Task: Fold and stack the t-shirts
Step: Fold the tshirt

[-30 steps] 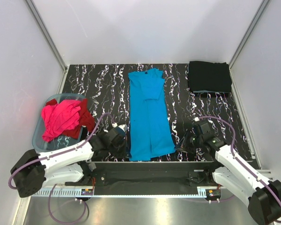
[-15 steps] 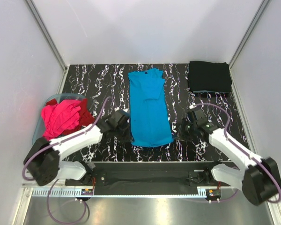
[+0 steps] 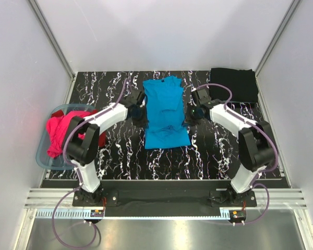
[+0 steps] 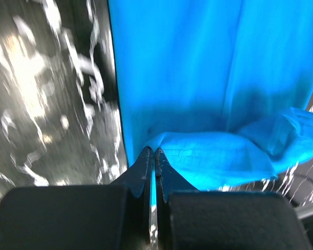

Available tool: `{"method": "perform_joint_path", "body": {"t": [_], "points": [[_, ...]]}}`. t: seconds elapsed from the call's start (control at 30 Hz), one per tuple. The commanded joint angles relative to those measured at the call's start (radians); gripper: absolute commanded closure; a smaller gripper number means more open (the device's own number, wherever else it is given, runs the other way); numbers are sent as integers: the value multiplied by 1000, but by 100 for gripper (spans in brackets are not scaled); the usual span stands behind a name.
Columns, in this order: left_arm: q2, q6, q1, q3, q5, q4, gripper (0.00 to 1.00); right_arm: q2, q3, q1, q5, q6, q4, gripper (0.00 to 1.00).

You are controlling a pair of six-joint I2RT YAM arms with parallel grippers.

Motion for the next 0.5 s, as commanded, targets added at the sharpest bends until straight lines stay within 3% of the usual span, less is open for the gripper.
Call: {"method": "perform_joint_path", "body": {"t": [0.0,0.47], "points": [[78,64,26,149,23,-46,100,76,115,-29,-21,-38,-9,100],[210,70,111,317,14,-101,100,234,316,-124,-95,-46,-50,100]]}}
